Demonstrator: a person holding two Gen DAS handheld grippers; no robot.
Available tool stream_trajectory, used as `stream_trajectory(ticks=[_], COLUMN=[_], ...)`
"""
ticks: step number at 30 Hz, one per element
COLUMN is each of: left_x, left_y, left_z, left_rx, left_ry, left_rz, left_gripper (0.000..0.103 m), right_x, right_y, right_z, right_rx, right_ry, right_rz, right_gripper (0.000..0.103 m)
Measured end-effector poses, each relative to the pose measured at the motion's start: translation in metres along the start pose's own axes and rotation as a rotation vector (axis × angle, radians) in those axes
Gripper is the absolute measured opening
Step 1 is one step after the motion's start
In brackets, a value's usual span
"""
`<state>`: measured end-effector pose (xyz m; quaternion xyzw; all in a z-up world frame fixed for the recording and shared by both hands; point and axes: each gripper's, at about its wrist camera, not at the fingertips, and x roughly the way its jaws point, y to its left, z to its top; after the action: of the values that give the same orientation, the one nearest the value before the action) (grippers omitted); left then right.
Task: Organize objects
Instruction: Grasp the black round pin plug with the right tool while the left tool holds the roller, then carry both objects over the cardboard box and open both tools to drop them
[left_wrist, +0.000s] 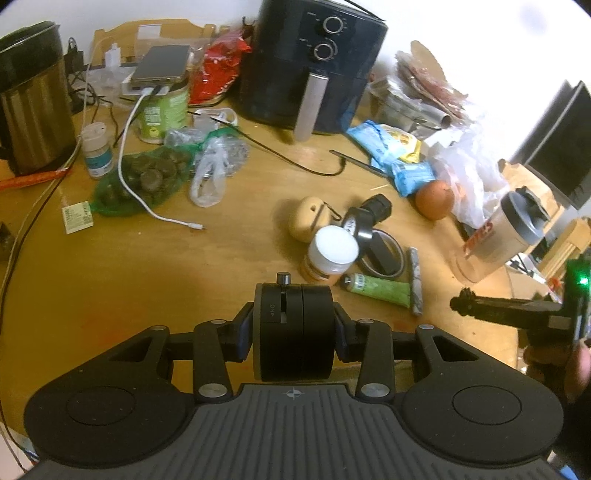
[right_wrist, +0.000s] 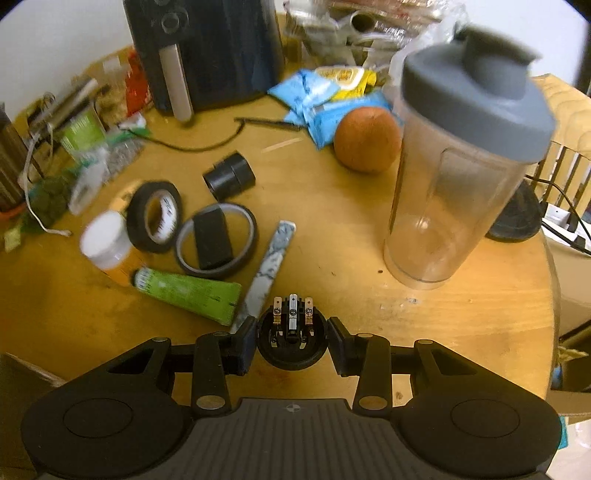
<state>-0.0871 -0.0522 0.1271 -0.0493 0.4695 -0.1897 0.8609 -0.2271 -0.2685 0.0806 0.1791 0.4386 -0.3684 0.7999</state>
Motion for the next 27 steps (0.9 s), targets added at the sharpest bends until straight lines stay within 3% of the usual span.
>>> stream_trajectory(ticks=[14, 25, 27], left_x=[-0.001, -0.004, -0.005], left_y=[-0.016, -0.027, -0.028], left_z=[-0.007, -0.009, -0.009], left_rx=[0.020, 0.005, 0.015], left_ry=[0.004, -0.009, -0.005], left_rz=[-0.048, -0.086, -0.120], left_gripper=[0.041, 0.041, 0.041], right_x=[-0.075, -0.084, -0.083], right_y=[0.013, 0.031, 0.033], right_z=[-0.003, -0.021, -0.023], right_rx=[0.047, 0.011, 0.001], right_ry=[-0.082, -0.040, -0.028], right_rz=[0.142, 0.226, 0.238], right_gripper=[0.043, 0.043, 0.043])
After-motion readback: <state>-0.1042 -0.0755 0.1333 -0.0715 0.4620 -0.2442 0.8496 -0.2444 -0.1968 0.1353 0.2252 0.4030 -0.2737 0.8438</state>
